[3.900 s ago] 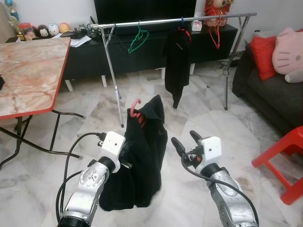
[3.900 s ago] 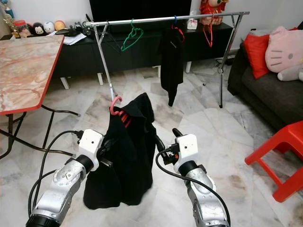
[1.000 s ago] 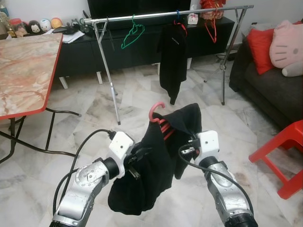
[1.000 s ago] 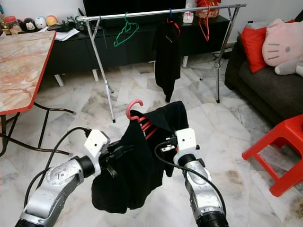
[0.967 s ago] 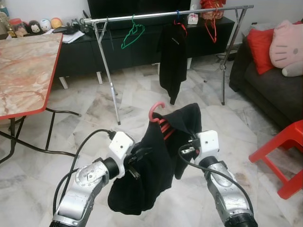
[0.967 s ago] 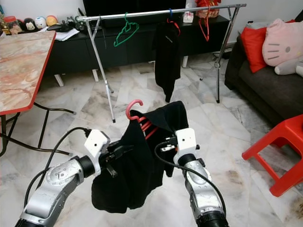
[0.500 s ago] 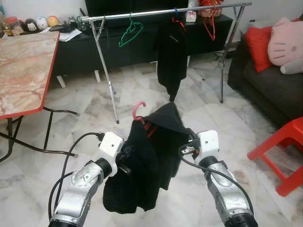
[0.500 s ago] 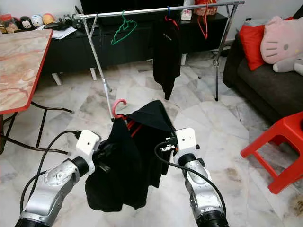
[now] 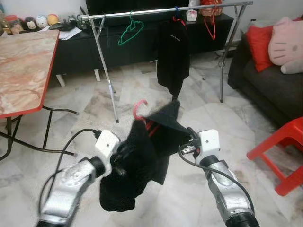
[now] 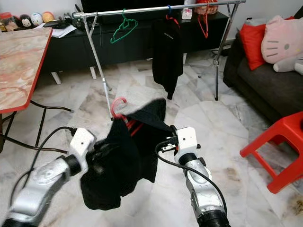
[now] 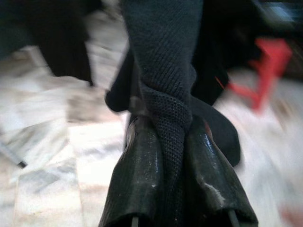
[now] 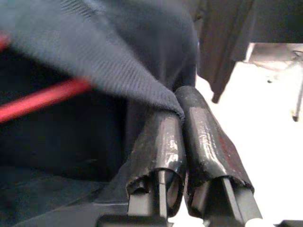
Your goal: Hang hanger
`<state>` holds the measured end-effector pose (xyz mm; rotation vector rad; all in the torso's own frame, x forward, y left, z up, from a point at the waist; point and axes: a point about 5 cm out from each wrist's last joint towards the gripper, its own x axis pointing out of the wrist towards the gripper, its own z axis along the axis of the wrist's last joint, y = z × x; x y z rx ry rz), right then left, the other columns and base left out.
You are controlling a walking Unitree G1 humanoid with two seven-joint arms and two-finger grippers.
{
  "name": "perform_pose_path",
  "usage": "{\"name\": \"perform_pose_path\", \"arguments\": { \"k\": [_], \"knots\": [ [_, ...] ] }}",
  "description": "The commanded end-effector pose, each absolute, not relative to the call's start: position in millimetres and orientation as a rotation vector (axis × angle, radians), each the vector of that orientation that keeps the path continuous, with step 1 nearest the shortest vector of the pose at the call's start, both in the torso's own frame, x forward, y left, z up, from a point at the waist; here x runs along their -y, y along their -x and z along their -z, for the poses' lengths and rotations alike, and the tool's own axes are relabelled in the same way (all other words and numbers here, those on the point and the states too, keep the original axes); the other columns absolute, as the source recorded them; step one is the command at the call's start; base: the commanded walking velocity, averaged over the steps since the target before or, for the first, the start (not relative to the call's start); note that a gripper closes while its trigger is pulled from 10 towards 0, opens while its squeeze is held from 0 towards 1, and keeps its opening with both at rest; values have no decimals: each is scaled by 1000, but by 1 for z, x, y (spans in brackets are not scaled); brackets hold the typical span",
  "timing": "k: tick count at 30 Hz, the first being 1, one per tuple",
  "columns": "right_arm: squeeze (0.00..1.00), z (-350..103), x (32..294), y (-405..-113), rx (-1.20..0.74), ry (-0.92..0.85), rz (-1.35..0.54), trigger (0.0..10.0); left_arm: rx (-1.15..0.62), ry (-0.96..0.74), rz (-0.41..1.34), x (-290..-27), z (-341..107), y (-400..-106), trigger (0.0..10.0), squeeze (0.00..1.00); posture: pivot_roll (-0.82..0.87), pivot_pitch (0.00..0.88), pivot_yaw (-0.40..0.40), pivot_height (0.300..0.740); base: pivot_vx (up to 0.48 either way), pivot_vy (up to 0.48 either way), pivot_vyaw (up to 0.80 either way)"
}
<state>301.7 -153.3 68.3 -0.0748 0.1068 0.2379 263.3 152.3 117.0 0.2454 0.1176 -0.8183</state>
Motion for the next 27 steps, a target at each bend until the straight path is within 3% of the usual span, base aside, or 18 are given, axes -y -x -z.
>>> {"name": "perform_pose_path", "arguments": {
  "k": [1, 6, 12, 20, 27],
  "knots": [
    [0, -71, 160, -305, -107, 85, -208, 10000, -135, -299, 935, -153, -119, -254, 10000, 0, -109, 39, -9, 740, 0, 0, 0],
    [0, -74, 160, -307, -105, 99, -216, 10000, -254, -412, 1039, -169, -112, -246, 10000, 0, -110, 34, -11, 740, 0, 0, 0],
    [0, -74, 161, -308, -110, 115, -224, 10000, -320, -430, 1087, -187, -112, -242, 10000, 0, -113, 27, -14, 740, 0, 0, 0],
    [0, -73, 167, -307, -130, 142, -234, 10000, -286, -393, 1023, -216, -131, -253, 10000, 0, -120, 18, -18, 740, 0, 0, 0],
    [0, -72, 172, -307, -137, 153, -232, 10000, -318, -406, 1072, -236, -143, -247, 10000, 0, -118, 11, -26, 740, 0, 0, 0]
  ]
}}
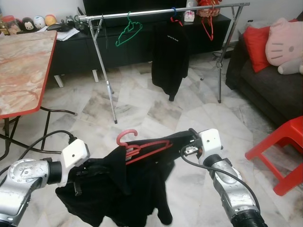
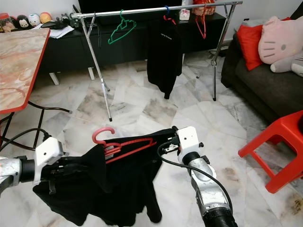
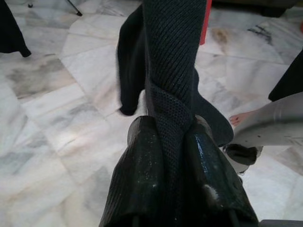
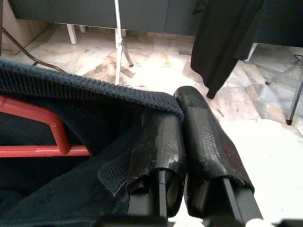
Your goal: Hang hanger
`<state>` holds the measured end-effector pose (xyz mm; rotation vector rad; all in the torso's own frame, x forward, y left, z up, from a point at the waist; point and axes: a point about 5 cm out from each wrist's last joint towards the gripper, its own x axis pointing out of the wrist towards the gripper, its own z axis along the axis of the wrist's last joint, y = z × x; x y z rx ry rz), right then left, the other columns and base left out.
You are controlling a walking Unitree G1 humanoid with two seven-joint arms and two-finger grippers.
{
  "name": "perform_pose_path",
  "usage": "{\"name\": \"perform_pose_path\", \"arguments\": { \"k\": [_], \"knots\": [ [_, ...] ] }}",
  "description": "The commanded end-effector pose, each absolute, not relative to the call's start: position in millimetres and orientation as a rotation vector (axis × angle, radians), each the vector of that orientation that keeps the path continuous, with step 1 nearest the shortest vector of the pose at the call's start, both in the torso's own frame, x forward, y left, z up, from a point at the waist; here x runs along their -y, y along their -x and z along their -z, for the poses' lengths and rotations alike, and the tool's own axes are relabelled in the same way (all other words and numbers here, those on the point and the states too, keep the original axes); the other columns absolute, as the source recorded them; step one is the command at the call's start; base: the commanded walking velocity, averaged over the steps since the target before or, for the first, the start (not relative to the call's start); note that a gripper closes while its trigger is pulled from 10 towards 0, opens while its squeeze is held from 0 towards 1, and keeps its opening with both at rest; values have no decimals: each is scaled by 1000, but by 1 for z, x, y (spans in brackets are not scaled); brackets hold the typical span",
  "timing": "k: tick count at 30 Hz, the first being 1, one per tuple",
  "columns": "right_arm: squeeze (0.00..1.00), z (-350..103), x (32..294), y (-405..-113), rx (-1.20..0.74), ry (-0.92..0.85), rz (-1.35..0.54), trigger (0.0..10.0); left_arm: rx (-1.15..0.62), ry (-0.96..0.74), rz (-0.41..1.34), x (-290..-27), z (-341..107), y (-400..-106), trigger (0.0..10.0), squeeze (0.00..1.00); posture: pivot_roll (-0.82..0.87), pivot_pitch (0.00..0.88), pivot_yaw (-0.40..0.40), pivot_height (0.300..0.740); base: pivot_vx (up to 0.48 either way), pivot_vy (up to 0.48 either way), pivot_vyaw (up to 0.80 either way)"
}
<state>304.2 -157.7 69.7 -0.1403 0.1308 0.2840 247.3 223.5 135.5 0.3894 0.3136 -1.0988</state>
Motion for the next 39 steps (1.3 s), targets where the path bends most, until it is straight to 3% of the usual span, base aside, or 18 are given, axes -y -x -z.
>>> {"name": "perform_pose_path", "arguments": {
  "k": [1, 5, 10, 19, 27, 28, 39],
  "knots": [
    [0, -72, 172, -307, -138, 154, -235, 10000, -320, -405, 1080, -237, -143, -246, 10000, 0, -118, 11, -27, 740, 0, 0, 0],
    [0, -72, 171, -306, -142, 156, -244, 10000, -434, -410, 1249, -237, -140, -228, 10000, 0, -122, 11, -29, 740, 0, 0, 0],
    [0, -71, 172, -306, -144, 155, -248, 10000, -413, -348, 1312, -231, -142, -225, 10000, 0, -118, 21, -36, 740, 0, 0, 0],
    [0, -66, 171, -304, -163, 153, -254, 10000, -301, -251, 1283, -223, -148, -232, 10000, 0, -122, 27, -37, 740, 0, 0, 0],
    [0, -62, 161, -302, -168, 128, -299, 10000, -321, -254, 1321, -215, -142, -229, 10000, 0, -124, 32, -38, 740, 0, 0, 0],
    [1000, -62, 160, -301, -167, 125, -302, 10000, -322, -253, 1320, -215, -141, -229, 10000, 0, -124, 32, -38, 740, 0, 0, 0],
    [1000, -61, 163, -301, -168, 120, -290, 10000, -345, -261, 1293, -206, -127, -230, 10000, 0, -125, 42, -42, 740, 0, 0, 0]
  ]
}}
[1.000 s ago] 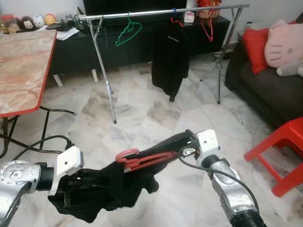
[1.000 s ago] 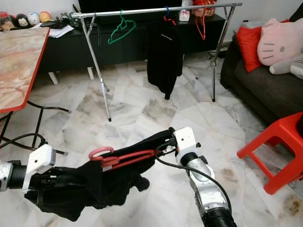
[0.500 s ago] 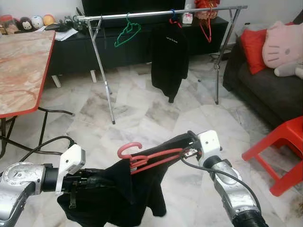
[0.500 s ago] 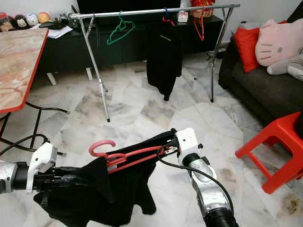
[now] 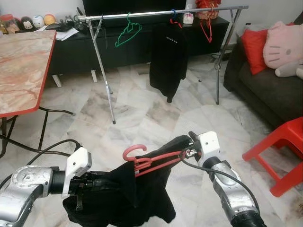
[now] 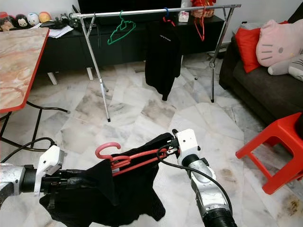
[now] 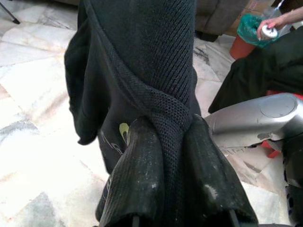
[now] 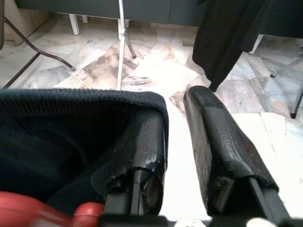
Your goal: Hang hanger
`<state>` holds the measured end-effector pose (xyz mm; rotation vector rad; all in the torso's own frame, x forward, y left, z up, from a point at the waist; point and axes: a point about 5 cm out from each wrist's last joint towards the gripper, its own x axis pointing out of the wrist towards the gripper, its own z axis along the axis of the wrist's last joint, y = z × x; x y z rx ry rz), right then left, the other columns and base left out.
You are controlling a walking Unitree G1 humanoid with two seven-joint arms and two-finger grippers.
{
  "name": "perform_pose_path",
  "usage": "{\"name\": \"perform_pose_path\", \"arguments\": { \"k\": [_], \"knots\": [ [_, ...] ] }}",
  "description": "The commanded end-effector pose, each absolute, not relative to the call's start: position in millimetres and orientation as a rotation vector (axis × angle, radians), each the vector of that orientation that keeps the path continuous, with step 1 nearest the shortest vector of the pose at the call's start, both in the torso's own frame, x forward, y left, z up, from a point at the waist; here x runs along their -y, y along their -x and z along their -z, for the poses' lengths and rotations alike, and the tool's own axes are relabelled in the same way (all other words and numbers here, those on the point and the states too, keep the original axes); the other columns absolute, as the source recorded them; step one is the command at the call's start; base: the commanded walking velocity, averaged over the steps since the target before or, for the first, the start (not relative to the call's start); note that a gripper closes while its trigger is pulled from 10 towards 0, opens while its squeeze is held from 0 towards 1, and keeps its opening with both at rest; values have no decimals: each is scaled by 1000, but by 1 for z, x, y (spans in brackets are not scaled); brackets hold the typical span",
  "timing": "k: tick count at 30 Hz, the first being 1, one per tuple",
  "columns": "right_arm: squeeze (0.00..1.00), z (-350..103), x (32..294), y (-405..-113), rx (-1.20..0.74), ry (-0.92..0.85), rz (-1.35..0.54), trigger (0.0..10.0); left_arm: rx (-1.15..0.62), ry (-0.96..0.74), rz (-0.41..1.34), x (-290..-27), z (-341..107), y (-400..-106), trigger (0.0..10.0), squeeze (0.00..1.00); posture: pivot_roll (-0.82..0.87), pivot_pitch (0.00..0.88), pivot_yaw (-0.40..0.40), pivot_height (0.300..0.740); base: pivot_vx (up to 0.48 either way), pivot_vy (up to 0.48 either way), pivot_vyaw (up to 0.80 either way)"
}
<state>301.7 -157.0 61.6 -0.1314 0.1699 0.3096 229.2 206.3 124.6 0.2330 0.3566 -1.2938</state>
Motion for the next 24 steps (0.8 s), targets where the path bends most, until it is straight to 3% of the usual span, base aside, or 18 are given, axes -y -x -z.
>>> {"name": "perform_pose_path", "arguments": {
  "k": [1, 12, 24],
  "knots": [
    [1000, -61, 163, -300, -168, 120, -291, 10000, -346, -261, 1292, -206, -126, -230, 10000, 0, -125, 42, -42, 740, 0, 0, 0],
    [1000, -51, 169, -295, -257, 87, -356, 10000, -347, -267, 1292, -206, -125, -231, 10000, 0, -127, 44, -38, 740, 0, 0, 0],
    [1000, -40, 168, -278, -393, 103, -598, 10000, -378, -298, 1305, -204, -119, -229, 10000, 0, -128, 47, -34, 740, 0, 0, 0]
  ]
}}
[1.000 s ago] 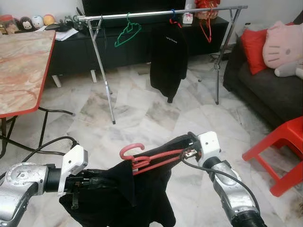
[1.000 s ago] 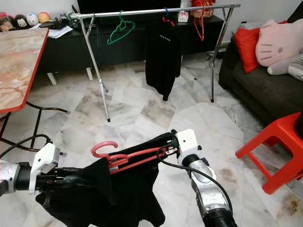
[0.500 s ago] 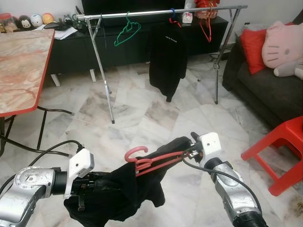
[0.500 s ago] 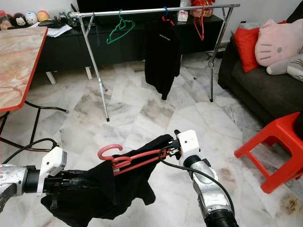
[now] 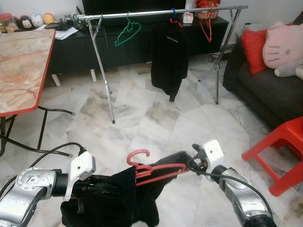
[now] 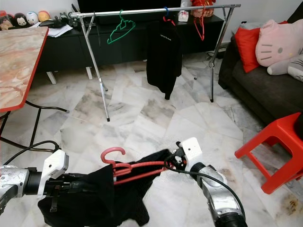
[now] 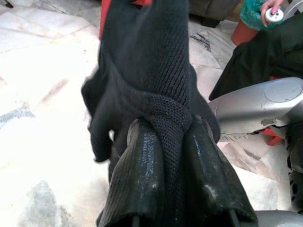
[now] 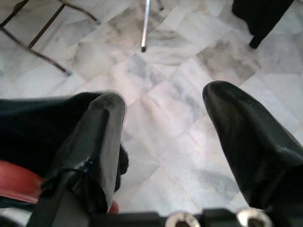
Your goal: Hang hanger
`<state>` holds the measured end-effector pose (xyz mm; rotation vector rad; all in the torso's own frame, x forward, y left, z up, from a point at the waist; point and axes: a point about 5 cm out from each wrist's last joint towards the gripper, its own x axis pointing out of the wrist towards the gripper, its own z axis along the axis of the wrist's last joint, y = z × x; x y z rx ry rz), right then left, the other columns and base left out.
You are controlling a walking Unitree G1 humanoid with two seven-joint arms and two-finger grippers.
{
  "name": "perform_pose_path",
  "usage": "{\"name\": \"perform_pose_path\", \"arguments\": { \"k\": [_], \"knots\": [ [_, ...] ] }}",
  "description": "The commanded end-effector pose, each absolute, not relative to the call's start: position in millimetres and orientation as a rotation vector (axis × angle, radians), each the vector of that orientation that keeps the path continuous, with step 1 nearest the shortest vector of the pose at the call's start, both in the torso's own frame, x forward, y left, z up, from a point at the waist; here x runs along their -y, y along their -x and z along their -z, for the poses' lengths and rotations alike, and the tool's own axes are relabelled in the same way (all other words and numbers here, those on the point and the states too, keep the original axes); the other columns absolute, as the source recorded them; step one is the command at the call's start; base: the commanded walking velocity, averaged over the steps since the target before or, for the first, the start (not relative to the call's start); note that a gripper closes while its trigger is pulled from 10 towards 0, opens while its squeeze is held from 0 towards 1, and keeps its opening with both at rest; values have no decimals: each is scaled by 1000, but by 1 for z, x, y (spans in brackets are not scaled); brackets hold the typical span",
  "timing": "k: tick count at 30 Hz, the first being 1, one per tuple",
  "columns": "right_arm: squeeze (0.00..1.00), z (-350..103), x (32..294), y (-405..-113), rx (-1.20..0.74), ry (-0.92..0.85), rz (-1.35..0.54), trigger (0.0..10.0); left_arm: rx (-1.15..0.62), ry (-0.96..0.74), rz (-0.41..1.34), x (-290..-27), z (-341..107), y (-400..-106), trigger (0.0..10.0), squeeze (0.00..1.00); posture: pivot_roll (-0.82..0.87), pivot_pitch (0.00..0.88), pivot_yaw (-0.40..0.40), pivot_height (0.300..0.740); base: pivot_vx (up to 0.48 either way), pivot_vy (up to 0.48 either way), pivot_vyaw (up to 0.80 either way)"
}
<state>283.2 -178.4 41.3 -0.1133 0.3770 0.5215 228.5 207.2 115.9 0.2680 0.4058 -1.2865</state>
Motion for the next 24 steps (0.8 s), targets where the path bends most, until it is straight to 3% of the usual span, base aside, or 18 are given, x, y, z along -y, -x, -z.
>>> {"name": "perform_pose_path", "arguments": {
  "k": [1, 3, 4, 5, 6, 15, 18, 19, 20, 24],
  "knots": [
    [1000, -38, 168, -275, -421, 83, -626, 10000, -392, -313, 1313, -203, -117, -228, 10000, 0, -128, 48, -33, 740, 0, 0, 0],
    [1000, -37, 168, -273, -440, 67, -646, 10000, -403, -324, 1320, -203, -115, -227, 10000, 0, -128, 48, -33, 740, 0, 0, 0],
    [600, -36, 169, -271, -457, 55, -663, 10000, -417, -335, 1326, -202, -113, -226, 10000, 0, -129, 48, -32, 740, 0, 0, 0],
    [600, -36, 169, -271, -457, 55, -663, 10000, -417, -335, 1326, -202, -113, -226, 10000, 0, -129, 48, -32, 740, 0, 0, 0],
    [0, -38, 171, -270, -464, 45, -687, 10000, -437, -351, 1331, -201, -109, -225, 10000, 0, -129, 48, -32, 740, 0, 0, 0],
    [0, -43, 175, -265, -459, 68, -762, 10000, -450, -357, 1331, -199, -104, -224, 10000, 0, -131, 49, -34, 740, 0, 0, 0],
    [0, -57, 198, -288, -347, 132, -505, 10000, -470, -393, 1320, -194, -95, -224, 10000, 0, -131, 47, -28, 740, 0, 0, 0],
    [0, -57, 198, -288, -347, 132, -505, 10000, -470, -393, 1320, -194, -95, -224, 10000, 0, -131, 47, -28, 740, 0, 0, 0],
    [0, -71, 214, -301, -267, 144, -336, 10000, -459, -406, 1298, -189, -91, -227, 10000, 0, -131, 48, -27, 740, 0, 0, 0],
    [0, -90, 219, -308, -158, 160, -301, 10000, -416, -442, 1227, -184, -90, -239, 10000, 0, -126, 43, -26, 740, 0, 0, 0]
  ]
}}
